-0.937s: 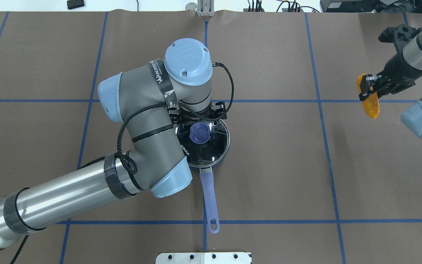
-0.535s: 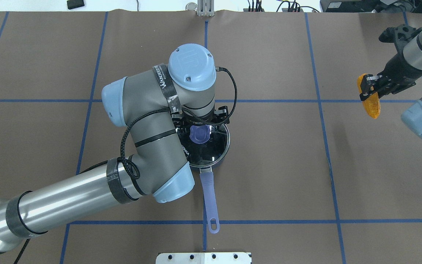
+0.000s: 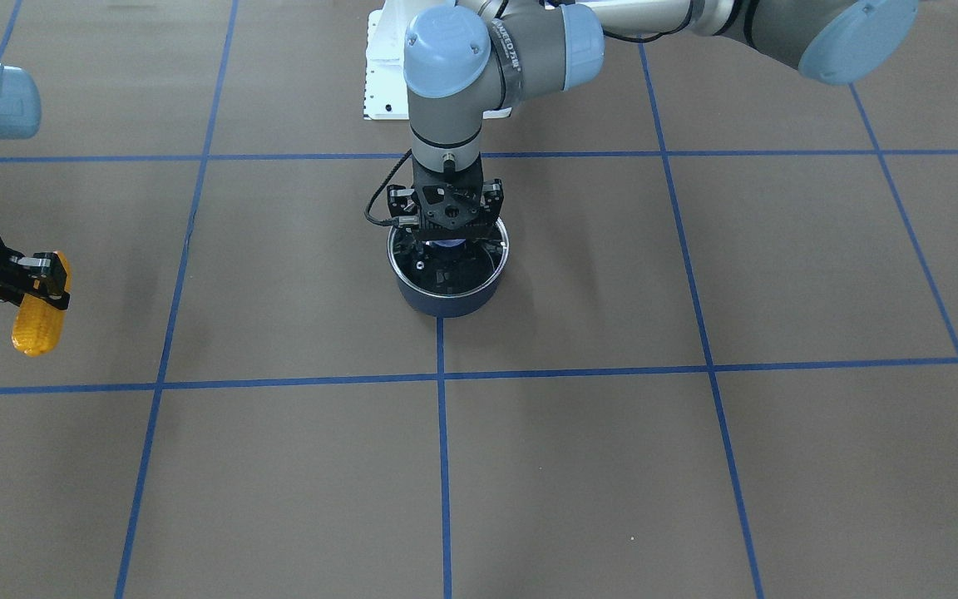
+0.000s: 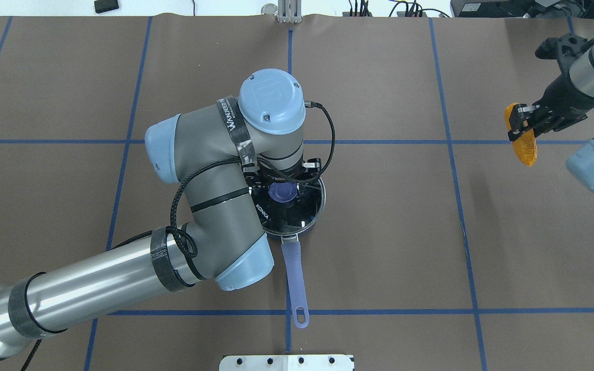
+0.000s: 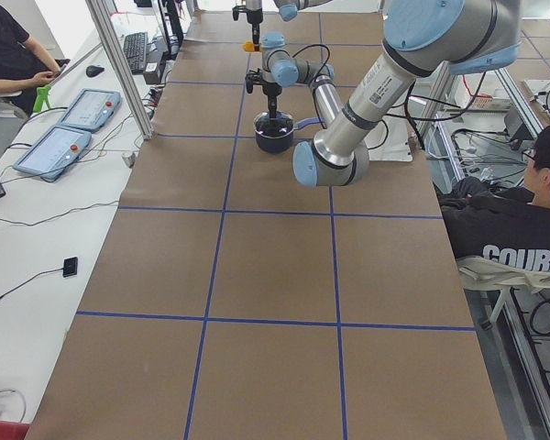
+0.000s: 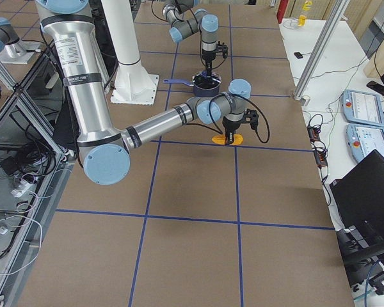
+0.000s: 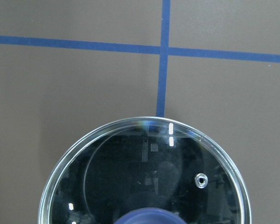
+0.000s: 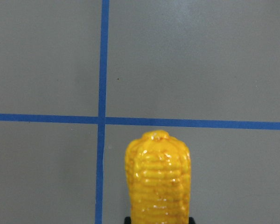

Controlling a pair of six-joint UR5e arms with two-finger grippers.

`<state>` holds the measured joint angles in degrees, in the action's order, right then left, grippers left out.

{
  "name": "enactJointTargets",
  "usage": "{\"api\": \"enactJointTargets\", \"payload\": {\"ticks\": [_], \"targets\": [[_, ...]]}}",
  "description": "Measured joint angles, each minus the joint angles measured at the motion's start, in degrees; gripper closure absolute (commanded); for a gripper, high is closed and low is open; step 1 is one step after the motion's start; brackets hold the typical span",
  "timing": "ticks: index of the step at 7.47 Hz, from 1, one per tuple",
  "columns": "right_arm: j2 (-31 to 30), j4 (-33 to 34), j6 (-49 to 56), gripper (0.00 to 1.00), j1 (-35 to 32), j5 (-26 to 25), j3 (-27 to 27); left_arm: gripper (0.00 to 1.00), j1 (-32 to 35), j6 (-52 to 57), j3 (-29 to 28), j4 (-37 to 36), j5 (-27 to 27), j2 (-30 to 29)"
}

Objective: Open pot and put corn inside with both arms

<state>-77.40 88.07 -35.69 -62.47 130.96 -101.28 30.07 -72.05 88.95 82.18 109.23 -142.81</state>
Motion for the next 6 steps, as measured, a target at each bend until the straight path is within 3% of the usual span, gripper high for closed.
{"api": "enactJointTargets", "payload": {"ticks": [1, 3, 6], "targets": [[-0.03, 0.0, 0.0, 0.88, -0.01, 0.0, 0.0, 0.57, 0.0, 0.14, 0.04, 0.0, 0.07, 0.04], [-0.1, 0.0, 0.0, 0.88, -0.02, -0.05, 0.03, 0.62, -0.03, 1.39, 0.27, -0.12, 0.17, 0.09], [0.13, 0.02, -0.05, 0.87, 0.06, -0.16, 0.03, 0.64, 2.58, 5.52, 5.03, -3.13, 1.93, 0.69]]}}
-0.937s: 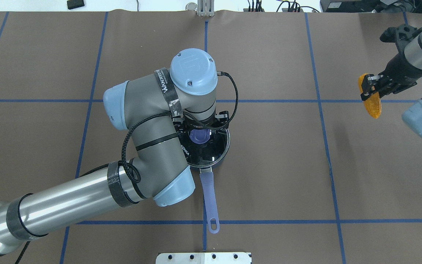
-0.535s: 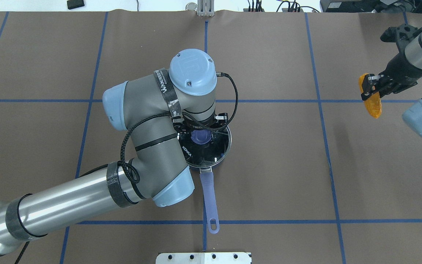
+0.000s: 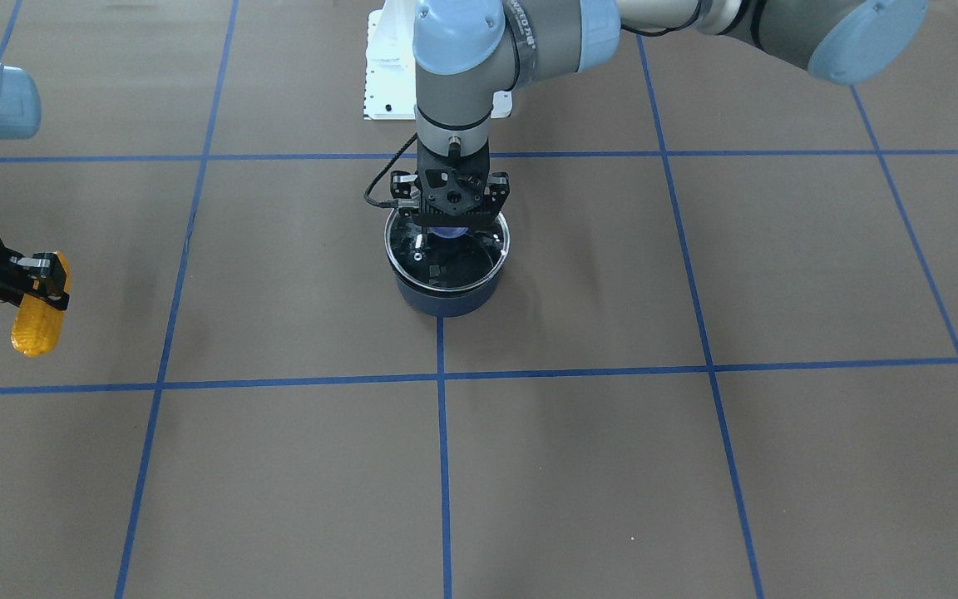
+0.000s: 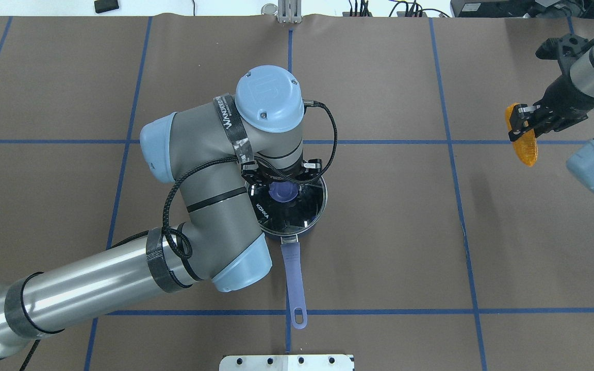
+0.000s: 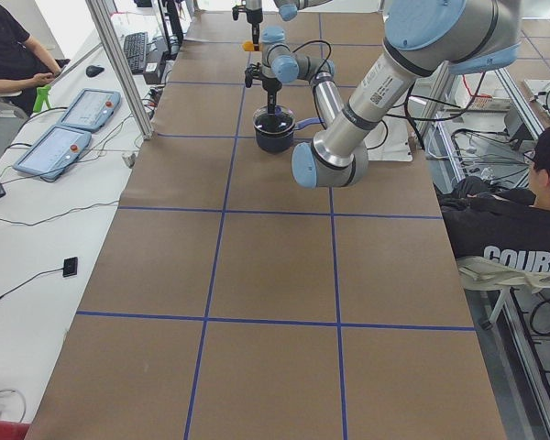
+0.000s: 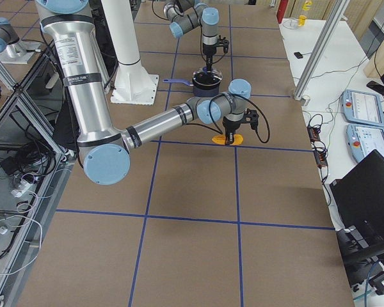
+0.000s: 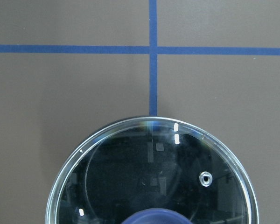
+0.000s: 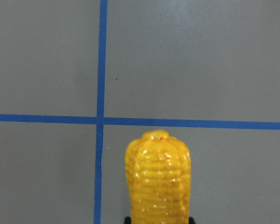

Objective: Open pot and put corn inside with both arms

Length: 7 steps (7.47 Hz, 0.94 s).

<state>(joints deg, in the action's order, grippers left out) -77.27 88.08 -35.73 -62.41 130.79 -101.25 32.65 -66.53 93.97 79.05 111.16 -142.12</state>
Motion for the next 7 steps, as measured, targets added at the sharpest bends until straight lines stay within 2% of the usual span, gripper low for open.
{"api": "enactJointTargets", "payload": {"ticks": [1, 4, 5, 7], "targets": [[0.69, 0.11, -0.32, 0.87, 0.08, -0.06, 0.03, 0.64, 2.4, 3.11, 3.85, -2.07, 2.29, 2.29], [9.49, 7.08, -5.14, 0.87, 1.61, -0.34, 0.16, 0.64, 9.9, 19.18, 20.24, -3.71, 5.02, 20.88], [12.57, 8.78, -9.59, 0.87, 3.26, -0.79, 0.11, 0.64, 11.86, 24.06, 22.57, -3.11, 5.27, 26.12], [18.13, 9.69, -20.38, 0.86, 8.03, -3.15, -0.03, 0.64, 15.48, 32.64, 23.29, 2.42, 5.39, 36.0]]}}
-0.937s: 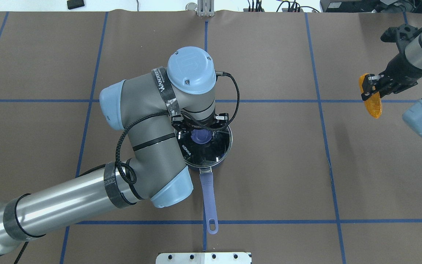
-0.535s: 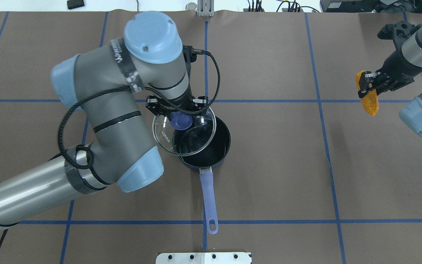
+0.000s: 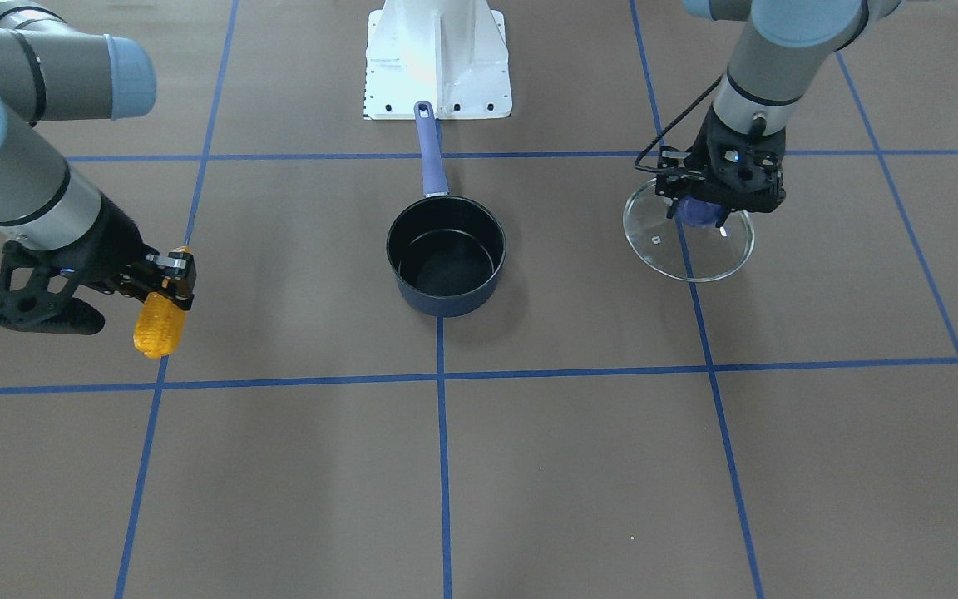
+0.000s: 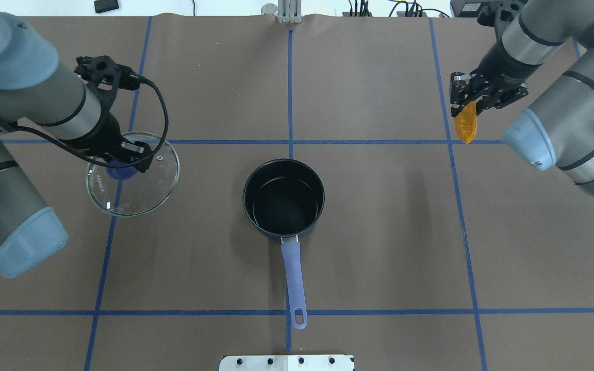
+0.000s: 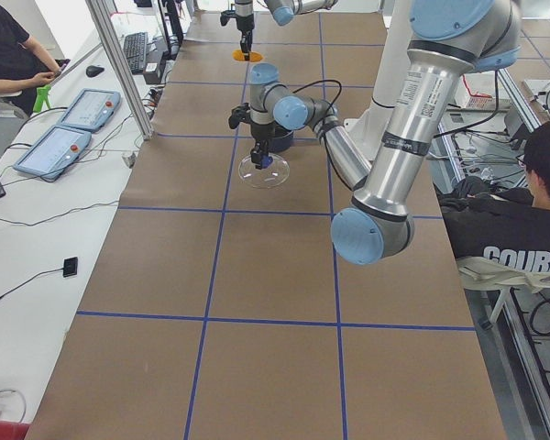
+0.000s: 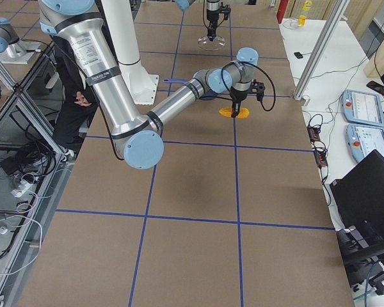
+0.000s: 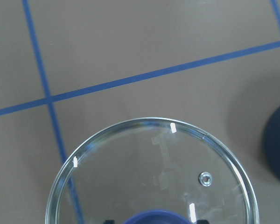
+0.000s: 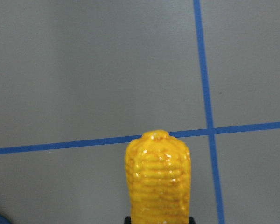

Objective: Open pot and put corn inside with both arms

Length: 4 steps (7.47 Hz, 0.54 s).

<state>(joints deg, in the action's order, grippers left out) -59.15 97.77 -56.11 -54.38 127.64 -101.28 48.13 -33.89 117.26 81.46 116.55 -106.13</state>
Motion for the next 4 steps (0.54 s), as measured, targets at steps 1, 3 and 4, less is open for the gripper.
{"api": "enactJointTargets", "payload": {"ticks": [1, 3, 4], "targets": [[2.21, 0.09, -4.52, 0.86, 2.5, -1.63, -0.07, 0.64, 1.78, 3.14, -1.09, 4.87, 0.12, 4.35], [6.03, 0.26, -11.79, 0.86, 7.83, -5.99, -0.12, 0.64, 5.57, 8.89, -6.69, 16.35, 2.66, 10.8], [7.65, 0.34, -14.67, 0.86, 10.3, -8.09, -0.07, 0.64, 7.62, 11.23, -11.13, 22.56, 4.91, 12.29]]}}
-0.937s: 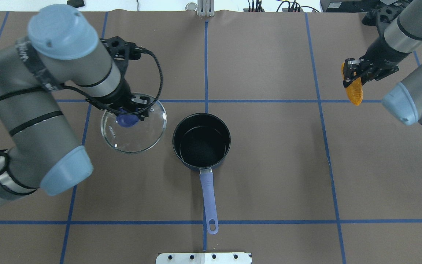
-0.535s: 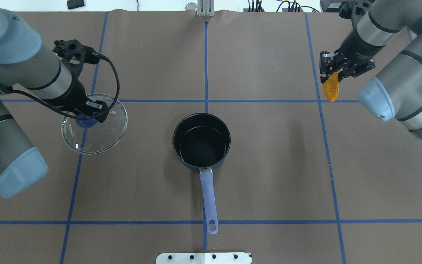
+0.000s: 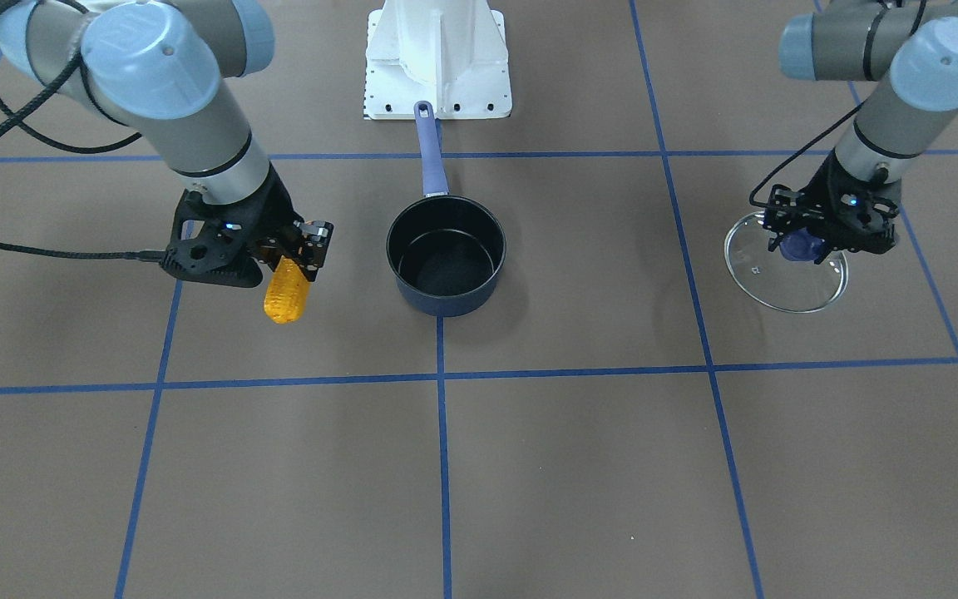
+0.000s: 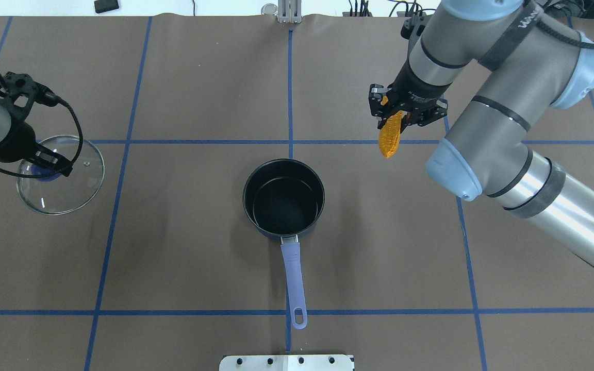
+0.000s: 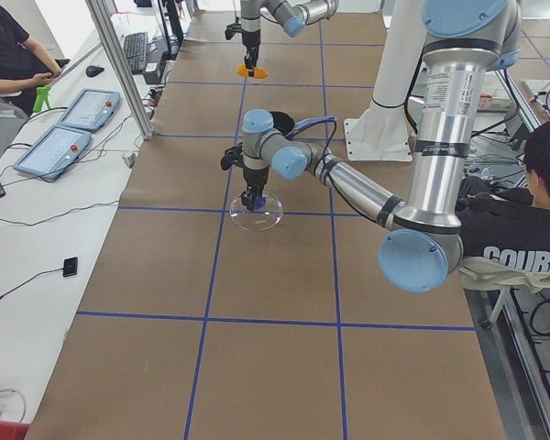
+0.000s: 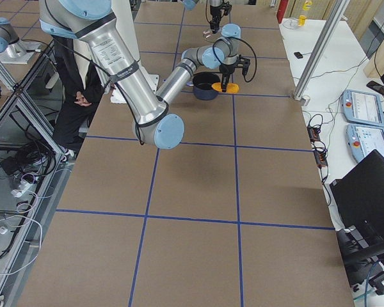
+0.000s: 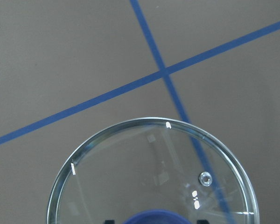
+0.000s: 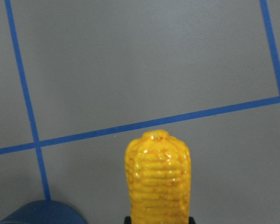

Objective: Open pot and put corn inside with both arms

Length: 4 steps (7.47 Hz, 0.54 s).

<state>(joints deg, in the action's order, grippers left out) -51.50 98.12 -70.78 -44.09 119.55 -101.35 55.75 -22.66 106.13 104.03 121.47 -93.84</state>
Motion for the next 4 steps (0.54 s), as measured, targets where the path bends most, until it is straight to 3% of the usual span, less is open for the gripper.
{"api": "enactJointTargets", "payload": {"ticks": [2, 4], "targets": [[2.29, 0.19, -4.11, 0.86, 4.31, -3.82, 0.29, 0.64, 1.79, 2.11, -6.09, 6.94, 2.48, 0.76], [4.74, 1.1, -6.5, 0.86, 7.35, -6.63, 1.72, 0.64, 2.11, 3.73, -8.8, 8.44, 2.85, 0.82]]}}
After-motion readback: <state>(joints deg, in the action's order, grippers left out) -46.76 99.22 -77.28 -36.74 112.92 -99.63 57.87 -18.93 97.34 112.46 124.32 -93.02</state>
